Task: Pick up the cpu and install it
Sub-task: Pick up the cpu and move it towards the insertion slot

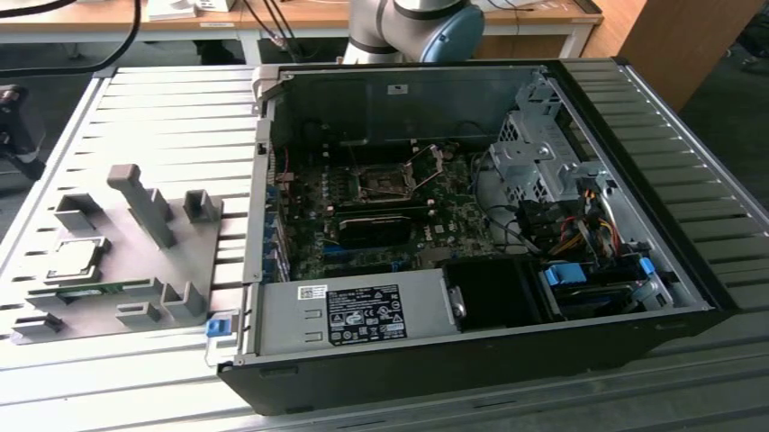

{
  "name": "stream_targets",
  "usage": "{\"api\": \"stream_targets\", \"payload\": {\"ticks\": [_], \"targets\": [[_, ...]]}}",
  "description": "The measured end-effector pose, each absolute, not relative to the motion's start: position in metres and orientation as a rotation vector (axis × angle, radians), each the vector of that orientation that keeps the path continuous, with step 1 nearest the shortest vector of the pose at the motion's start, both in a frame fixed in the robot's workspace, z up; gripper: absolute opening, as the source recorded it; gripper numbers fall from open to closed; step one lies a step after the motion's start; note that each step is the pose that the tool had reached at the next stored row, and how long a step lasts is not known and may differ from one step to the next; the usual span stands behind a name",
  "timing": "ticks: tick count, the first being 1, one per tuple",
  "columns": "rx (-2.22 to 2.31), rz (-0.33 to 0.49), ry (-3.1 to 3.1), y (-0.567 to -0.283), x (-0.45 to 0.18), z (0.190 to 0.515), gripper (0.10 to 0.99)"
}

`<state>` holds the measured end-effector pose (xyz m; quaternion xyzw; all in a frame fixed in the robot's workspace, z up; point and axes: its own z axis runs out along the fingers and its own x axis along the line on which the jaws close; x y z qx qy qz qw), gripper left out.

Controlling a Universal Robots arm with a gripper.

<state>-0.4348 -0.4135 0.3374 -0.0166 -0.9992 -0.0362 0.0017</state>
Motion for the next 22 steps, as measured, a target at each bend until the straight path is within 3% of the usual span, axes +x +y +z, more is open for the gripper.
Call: {"api": "stream_targets", "payload": {"ticks": [1, 3, 4, 22], "targets": [[-0.052, -0.114, -3.136, -0.414, -0.435, 0.336, 0.58], [-0.052, -0.114, -3.136, -0.414, -0.435, 0.335, 0.58], [-0.052, -0.114, -3.136, -0.414, -0.435, 0.334, 0.647], [-0.052, -0.113, -3.136, -0.415, -0.435, 0.321, 0.647]]}}
